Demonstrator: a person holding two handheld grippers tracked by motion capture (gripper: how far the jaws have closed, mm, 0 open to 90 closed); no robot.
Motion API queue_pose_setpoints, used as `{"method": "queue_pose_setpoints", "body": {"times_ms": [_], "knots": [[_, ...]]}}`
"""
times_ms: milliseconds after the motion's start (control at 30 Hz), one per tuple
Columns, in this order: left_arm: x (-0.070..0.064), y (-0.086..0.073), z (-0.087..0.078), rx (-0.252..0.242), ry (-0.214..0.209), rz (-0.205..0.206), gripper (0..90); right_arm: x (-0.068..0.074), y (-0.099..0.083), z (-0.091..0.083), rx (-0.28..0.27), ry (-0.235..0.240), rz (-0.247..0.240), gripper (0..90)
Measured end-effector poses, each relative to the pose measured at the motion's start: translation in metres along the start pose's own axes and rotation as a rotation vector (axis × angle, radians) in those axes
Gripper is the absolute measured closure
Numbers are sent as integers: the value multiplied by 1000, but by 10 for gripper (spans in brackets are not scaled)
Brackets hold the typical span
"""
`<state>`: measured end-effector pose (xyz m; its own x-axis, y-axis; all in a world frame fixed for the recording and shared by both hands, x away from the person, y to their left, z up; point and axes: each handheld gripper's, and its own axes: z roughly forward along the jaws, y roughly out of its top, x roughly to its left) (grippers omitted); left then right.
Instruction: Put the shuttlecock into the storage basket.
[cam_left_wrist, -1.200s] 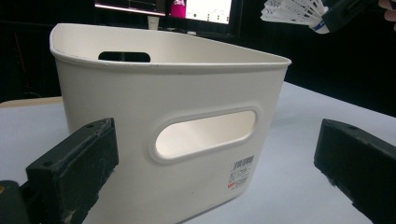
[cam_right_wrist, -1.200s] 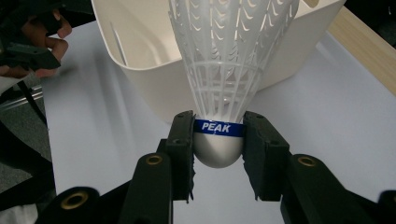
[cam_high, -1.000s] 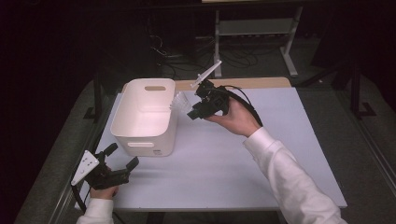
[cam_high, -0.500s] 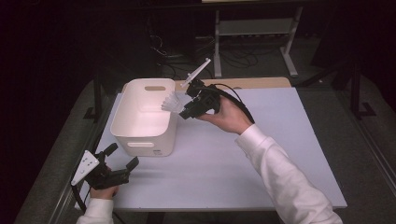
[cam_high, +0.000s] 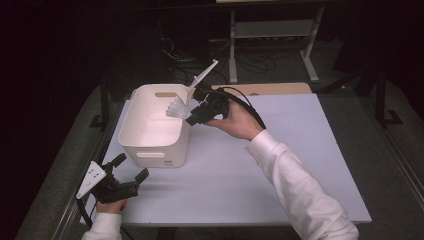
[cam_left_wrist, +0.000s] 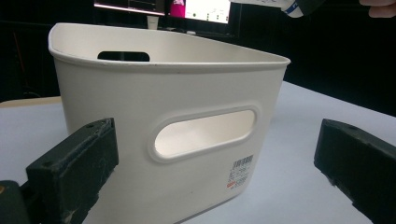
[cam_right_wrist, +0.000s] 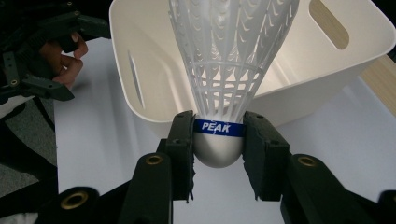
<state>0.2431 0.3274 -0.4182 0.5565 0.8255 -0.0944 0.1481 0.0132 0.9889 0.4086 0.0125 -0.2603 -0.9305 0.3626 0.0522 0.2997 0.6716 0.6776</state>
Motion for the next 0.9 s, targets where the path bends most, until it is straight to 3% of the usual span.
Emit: {"method": "queue_pose_setpoints", "body": {"times_ms": [467,633,700,900], "knots": [[0,0,0,1,-2,3,0,1,13,10,-20,29,-24,640],[2,0,0,4,-2,21,0,1,18,12,-28,44,-21,641],[0,0,0,3,1,-4,0,0,20,14,-38,46,-23,640],[0,0,0,2,-4,-3,0,-1,22,22,-53,66,-23,640]]}}
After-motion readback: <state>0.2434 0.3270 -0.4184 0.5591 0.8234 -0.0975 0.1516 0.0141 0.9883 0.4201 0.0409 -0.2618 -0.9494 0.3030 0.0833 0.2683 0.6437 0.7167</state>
